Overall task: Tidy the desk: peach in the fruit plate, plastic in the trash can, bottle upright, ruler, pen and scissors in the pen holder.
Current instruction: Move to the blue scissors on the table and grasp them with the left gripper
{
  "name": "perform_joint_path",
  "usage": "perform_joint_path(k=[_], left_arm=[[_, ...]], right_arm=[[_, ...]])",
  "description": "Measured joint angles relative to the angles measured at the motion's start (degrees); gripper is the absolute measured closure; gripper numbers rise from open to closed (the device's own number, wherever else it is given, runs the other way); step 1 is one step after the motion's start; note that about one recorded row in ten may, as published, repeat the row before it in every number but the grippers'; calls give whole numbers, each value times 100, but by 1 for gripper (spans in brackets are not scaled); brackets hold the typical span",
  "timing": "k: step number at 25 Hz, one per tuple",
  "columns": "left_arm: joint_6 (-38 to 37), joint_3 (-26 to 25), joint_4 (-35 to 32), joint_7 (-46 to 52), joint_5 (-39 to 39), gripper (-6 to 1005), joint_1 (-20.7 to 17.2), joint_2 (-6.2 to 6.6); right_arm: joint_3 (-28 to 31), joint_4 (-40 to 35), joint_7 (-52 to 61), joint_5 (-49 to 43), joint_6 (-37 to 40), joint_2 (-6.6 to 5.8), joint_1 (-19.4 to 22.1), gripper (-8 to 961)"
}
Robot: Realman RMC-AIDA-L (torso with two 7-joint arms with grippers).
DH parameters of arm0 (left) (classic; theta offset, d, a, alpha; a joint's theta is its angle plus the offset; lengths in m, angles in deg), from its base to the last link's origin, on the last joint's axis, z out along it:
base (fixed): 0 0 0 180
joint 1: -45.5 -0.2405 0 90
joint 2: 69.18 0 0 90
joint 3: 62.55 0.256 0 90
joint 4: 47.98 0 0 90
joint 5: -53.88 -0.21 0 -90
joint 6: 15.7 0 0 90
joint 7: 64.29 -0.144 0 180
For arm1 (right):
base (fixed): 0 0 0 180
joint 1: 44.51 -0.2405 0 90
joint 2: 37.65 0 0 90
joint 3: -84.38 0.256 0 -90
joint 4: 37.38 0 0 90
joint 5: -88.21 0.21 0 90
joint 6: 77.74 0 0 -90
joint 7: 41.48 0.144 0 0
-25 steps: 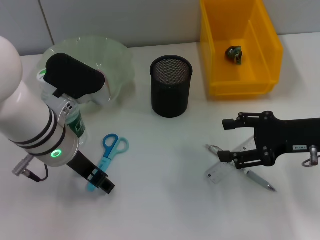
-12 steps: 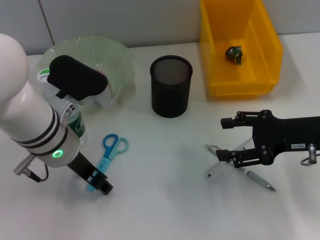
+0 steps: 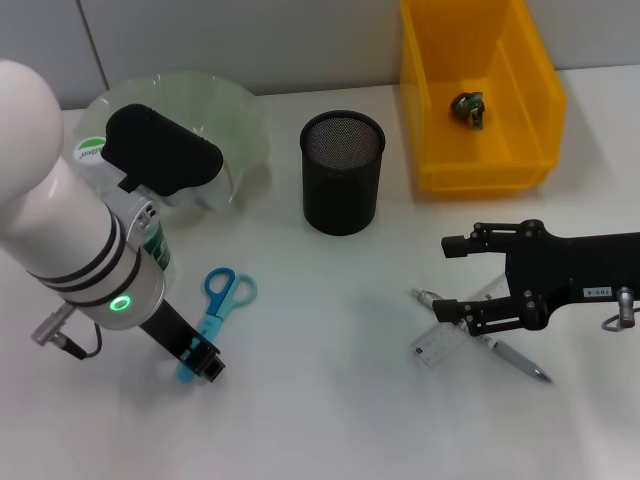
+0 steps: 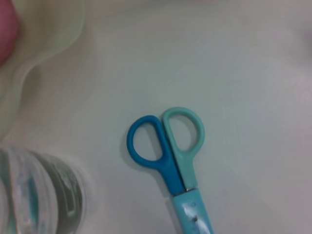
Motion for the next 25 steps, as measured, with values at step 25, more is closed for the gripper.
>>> perform_joint_path(k=[25], left_arm=[[-32,17,223,-5,-56,545,147,0]], right_arm=[[0,26,0,-2,1,10,-66,126]])
